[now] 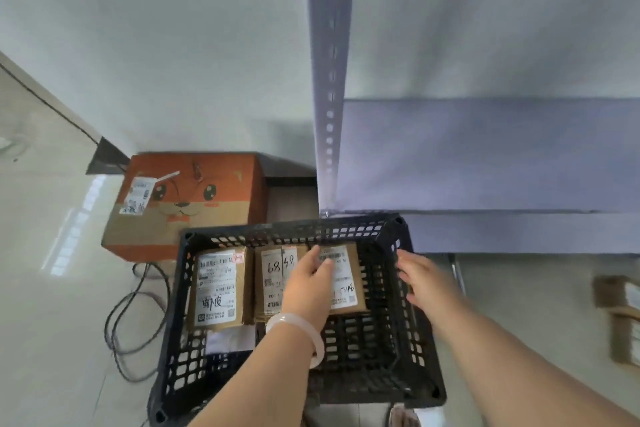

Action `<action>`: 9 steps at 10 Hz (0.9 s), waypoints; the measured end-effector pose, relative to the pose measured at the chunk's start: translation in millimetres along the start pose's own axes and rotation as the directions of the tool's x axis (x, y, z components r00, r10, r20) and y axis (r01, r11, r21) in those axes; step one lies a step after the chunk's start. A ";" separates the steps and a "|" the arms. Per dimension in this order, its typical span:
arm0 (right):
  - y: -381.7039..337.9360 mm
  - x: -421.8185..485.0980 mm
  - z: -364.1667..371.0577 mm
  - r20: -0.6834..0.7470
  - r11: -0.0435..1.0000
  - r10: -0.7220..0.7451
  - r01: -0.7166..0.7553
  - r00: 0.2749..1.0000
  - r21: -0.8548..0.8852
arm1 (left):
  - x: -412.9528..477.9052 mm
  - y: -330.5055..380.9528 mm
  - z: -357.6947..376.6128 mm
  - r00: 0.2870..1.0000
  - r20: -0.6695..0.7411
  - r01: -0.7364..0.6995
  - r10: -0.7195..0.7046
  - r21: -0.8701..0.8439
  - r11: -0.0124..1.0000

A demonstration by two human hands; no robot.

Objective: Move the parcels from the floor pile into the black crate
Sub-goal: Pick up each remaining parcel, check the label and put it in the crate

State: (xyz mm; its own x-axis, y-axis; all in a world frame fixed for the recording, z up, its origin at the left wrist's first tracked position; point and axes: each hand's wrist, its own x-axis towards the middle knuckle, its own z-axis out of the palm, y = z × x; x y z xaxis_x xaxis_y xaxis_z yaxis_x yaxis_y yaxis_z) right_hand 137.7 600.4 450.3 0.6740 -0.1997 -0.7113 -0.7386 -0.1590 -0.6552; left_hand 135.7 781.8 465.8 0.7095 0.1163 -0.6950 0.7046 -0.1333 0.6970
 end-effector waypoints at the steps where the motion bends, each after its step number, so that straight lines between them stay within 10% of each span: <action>1: -44.0 -61.6 -48.2 -0.122 0.994 -0.046 0.057 0.991 0.090 | -58.7 62.8 7.9 0.991 0.100 -0.093 0.087 0.060 0.994; 5: -113.0 -312.8 -285.1 -0.551 0.927 -0.165 0.319 0.818 0.196 | -280.4 244.3 139.3 0.771 0.485 -0.581 0.413 0.271 0.767; 9: 13.8 -570.8 -513.4 -0.856 0.845 -0.094 0.495 0.509 0.202 | -528.2 257.1 351.9 0.449 0.759 -0.787 0.472 0.085 0.611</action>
State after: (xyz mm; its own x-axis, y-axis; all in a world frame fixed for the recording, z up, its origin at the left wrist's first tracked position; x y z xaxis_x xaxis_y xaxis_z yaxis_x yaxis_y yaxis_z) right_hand -266.3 215.9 978.0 0.3971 -0.9140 -0.0828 -0.2866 -0.0378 -0.9573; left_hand -62.1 339.8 949.9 0.6424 -0.7574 -0.1171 -0.1284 -0.2570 0.9578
